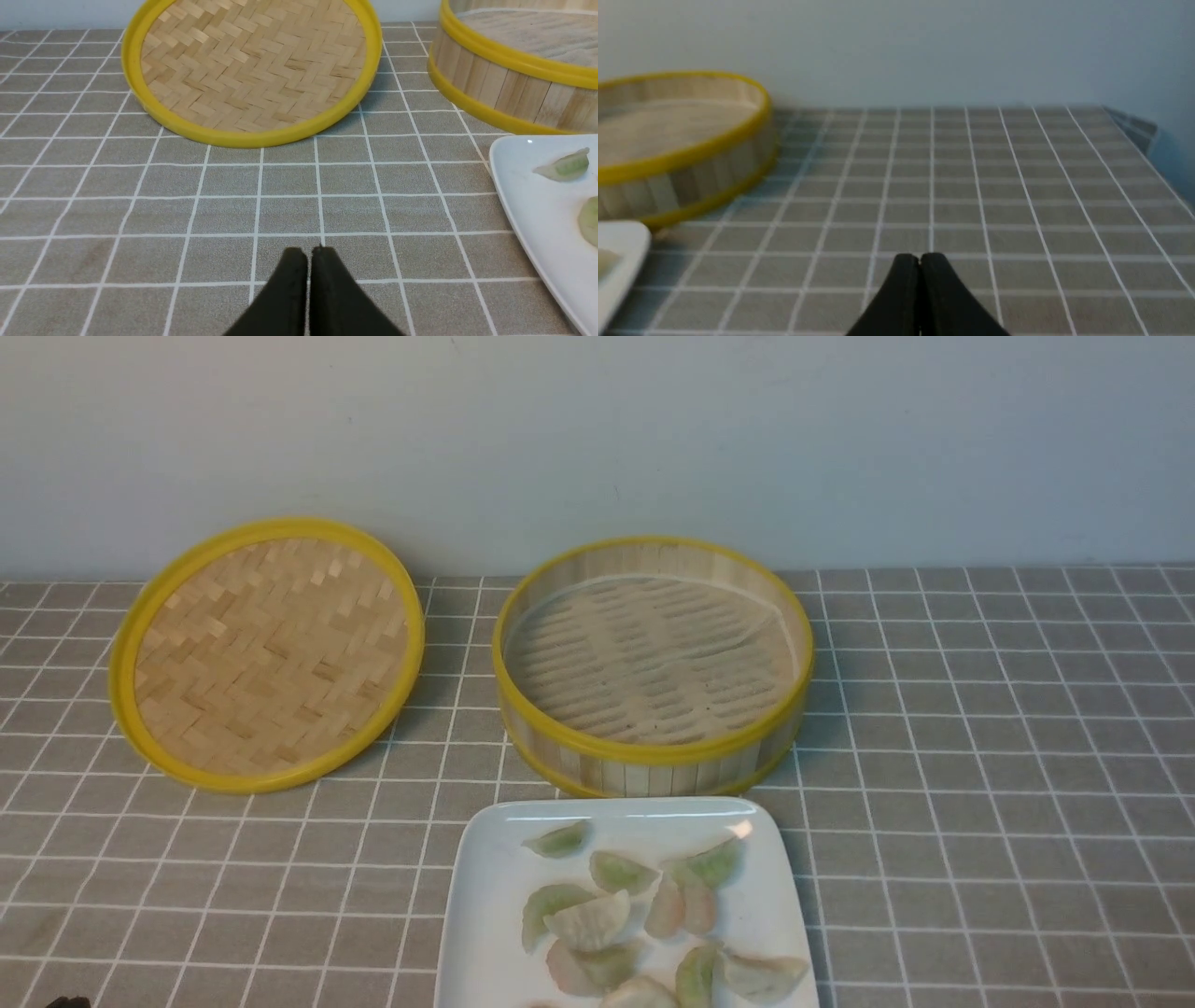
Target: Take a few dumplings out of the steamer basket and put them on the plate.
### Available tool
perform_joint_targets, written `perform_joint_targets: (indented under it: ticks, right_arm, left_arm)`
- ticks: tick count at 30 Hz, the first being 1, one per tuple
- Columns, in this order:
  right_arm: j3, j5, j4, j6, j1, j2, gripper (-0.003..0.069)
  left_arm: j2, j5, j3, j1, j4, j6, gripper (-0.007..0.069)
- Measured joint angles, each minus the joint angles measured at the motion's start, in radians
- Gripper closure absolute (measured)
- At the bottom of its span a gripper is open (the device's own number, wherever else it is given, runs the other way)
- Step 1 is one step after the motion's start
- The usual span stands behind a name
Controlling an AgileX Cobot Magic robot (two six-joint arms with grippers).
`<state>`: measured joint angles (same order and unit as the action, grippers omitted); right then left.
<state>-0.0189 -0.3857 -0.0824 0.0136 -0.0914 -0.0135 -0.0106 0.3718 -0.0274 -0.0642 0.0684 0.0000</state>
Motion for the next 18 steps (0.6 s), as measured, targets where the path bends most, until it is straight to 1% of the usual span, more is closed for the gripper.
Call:
perform_joint_targets:
  ticks: [3,10,18]
  right_arm:
    - [0.000,-0.001,0.000,0.000,-0.014,0.000,0.0673]
    - [0.000,-0.001,0.000,-0.001,0.047,0.000,0.0673]
    - [0.000,-0.001,0.000,-0.001,0.053,0.000,0.0673]
  left_arm:
    - [0.000,0.000,0.000,0.000,-0.002,0.000,0.0629]
    - [0.000,0.000,0.000,0.000,-0.002,-0.006,0.0629]
    - [0.000,0.000,0.000,0.000,-0.002,-0.009,0.0629]
